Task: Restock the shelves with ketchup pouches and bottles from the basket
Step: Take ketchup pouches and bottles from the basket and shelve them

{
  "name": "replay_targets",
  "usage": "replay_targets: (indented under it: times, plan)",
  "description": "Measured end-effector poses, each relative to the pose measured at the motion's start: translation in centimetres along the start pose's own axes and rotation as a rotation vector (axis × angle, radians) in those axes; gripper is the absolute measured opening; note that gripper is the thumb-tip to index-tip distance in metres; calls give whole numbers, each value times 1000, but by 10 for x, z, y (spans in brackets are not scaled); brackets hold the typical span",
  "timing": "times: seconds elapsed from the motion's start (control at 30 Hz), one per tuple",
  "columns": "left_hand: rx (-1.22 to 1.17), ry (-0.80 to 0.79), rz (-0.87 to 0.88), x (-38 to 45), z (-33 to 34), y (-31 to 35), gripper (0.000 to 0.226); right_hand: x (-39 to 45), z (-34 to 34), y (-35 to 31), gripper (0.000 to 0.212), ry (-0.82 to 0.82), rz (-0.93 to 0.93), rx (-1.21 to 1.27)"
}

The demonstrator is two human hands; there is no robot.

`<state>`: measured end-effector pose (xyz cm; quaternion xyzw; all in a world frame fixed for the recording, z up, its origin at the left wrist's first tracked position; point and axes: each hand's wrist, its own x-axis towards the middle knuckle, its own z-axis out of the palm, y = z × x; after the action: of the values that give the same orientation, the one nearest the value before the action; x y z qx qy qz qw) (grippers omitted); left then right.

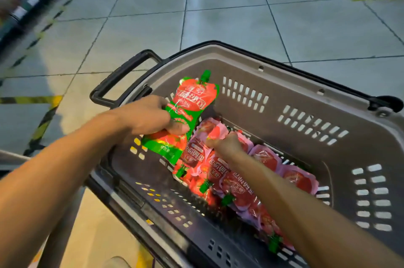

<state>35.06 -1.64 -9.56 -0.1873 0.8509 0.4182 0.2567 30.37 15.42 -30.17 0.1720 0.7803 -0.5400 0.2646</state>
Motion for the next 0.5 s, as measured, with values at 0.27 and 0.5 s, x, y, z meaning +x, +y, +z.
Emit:
replay_targets:
  times: [0.27, 0.5]
  plan:
    - [-376, 248, 63, -22, 6, -18, 41, 12, 37, -11, 112, 79, 172, 184]
    - [-617, 297, 119, -29, 7, -34, 37, 13, 49, -11, 30, 8, 195, 382]
